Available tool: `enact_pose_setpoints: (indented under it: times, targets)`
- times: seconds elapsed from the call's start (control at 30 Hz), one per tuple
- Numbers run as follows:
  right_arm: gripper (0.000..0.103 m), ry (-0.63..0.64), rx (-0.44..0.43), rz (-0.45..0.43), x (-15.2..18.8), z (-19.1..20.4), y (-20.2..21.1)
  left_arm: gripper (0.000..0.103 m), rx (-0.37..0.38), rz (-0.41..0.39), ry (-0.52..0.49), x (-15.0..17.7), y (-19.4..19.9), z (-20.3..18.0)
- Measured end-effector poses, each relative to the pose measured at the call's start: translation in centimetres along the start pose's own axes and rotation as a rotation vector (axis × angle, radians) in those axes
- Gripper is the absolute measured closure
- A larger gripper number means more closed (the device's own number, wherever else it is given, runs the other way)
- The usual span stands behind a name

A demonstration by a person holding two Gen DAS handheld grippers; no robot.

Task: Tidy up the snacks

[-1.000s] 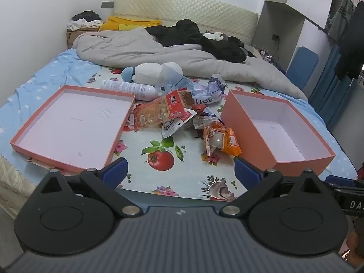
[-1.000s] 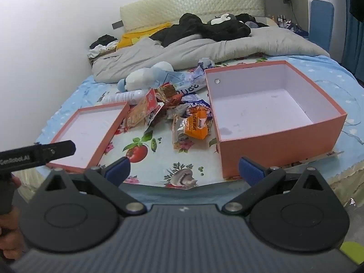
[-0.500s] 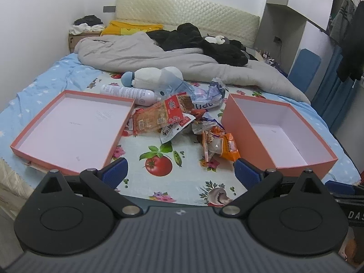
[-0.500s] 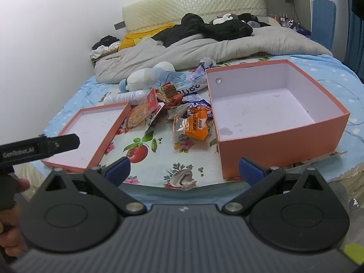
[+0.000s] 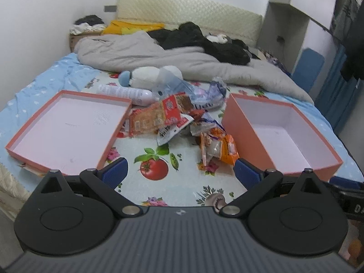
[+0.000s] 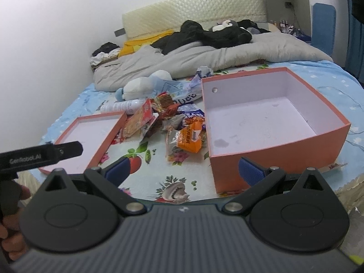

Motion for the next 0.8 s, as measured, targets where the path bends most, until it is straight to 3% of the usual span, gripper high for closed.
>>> enact_pose_setpoints:
  times: [0.2,0.8]
  targets:
    - [0.0,-0.016,-0.027,0.015,0.5,0.5,-0.7,0.002,-0.002,-0.035,-0.005,-0.3,-0.4,0.6]
    - [0.0,-0.002,-0.015,0.057,1.0,1.1,-2.2,0.002,-0.021,-0.002,0.018,0.6,-1.0,2.7]
Point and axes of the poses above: each gripper's, at about its wrist camera, not at the fingertips, and y roughly against the way its jaws point, z to its left, x to its underside, the point moved 2 cm from there along -y, roughly the way its jaws point, and after that the axes turned 10 degrees about y, right-handed, at the moved point
